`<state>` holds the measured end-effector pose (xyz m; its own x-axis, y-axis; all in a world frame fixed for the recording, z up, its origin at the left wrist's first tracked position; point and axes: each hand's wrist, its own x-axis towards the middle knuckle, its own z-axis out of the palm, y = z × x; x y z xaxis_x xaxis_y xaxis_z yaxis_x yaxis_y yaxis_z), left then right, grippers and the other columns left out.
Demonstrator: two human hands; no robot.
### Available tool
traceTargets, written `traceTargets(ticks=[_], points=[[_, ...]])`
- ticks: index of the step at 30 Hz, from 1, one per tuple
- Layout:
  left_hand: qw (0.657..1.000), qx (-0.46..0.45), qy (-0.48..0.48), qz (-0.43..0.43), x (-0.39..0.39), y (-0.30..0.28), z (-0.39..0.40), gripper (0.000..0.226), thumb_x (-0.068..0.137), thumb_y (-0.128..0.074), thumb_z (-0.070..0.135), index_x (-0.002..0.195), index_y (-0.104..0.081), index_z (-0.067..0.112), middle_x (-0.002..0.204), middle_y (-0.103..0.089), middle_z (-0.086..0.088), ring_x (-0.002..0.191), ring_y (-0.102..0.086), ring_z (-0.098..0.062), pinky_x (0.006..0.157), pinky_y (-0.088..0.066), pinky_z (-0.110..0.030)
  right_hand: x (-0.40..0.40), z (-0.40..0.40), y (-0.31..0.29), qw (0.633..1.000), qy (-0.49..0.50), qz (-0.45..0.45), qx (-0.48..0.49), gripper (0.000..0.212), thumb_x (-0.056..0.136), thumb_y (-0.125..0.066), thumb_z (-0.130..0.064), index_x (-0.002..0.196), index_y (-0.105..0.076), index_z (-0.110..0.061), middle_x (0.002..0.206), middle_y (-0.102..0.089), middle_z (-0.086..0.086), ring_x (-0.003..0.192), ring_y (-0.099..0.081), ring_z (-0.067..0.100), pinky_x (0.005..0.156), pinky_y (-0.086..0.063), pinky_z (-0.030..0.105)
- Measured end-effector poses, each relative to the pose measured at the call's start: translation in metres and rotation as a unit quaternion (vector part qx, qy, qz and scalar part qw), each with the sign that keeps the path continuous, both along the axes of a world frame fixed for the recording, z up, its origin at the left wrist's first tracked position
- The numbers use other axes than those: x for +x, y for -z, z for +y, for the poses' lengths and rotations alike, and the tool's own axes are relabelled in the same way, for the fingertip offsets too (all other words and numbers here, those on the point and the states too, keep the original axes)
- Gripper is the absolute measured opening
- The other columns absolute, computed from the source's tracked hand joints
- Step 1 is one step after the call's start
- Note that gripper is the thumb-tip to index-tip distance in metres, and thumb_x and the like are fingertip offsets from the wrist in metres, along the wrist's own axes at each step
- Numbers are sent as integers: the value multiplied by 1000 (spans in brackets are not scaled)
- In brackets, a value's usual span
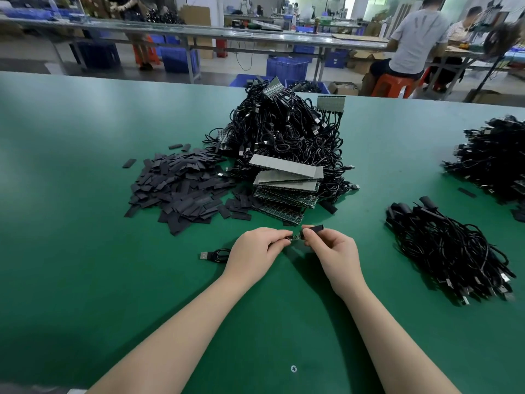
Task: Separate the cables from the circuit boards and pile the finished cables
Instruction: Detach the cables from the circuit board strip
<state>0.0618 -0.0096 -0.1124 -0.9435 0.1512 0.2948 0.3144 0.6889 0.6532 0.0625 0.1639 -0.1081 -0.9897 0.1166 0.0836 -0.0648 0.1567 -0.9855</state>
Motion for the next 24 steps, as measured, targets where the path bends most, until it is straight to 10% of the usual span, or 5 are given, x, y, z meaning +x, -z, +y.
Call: traceTargets(ticks=[24], points=[[999,38,-19,-7,1,0,-1,21,93,-61,37,112,-70,36,111,-69,14,101,-60,-2,86,-48,-22,1,1,2,1000,-20,1,-17,17,90,-73,-29,76,-78,-38,70,-72,-4,67,-59,7,66,-47,22]])
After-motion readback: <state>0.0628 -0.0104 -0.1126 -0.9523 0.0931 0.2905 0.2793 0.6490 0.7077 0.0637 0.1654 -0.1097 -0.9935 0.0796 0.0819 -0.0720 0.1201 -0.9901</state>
